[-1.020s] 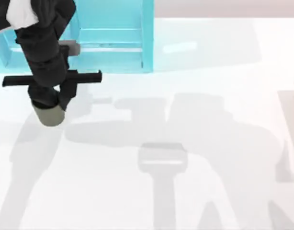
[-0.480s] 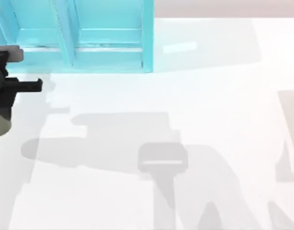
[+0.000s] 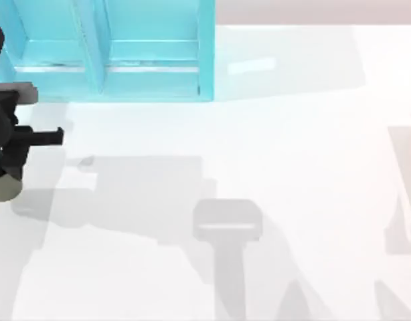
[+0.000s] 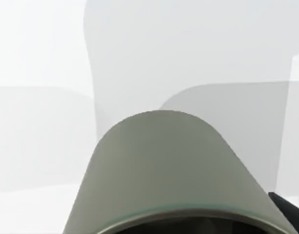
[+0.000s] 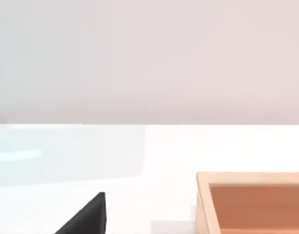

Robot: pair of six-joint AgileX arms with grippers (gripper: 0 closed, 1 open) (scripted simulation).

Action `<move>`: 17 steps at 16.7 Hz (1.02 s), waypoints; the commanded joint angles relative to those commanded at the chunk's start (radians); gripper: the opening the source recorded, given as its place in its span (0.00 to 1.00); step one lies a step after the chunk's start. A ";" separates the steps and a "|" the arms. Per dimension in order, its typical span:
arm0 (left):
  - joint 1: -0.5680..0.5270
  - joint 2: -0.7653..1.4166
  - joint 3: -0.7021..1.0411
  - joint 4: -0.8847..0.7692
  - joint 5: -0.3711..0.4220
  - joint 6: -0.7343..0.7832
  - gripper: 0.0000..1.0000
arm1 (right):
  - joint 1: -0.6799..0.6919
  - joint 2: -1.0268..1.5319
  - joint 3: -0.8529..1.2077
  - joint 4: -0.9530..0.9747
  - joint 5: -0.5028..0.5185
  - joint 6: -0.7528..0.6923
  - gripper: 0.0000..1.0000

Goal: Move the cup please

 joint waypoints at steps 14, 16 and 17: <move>0.006 0.029 -0.066 0.082 0.000 0.011 0.53 | 0.000 0.000 0.000 0.000 0.000 0.000 1.00; 0.006 0.029 -0.066 0.082 0.000 0.011 0.68 | 0.000 0.000 0.000 0.000 0.000 0.000 1.00; 0.006 0.029 -0.066 0.082 0.000 0.011 0.75 | 0.000 0.000 0.000 0.000 0.000 0.000 1.00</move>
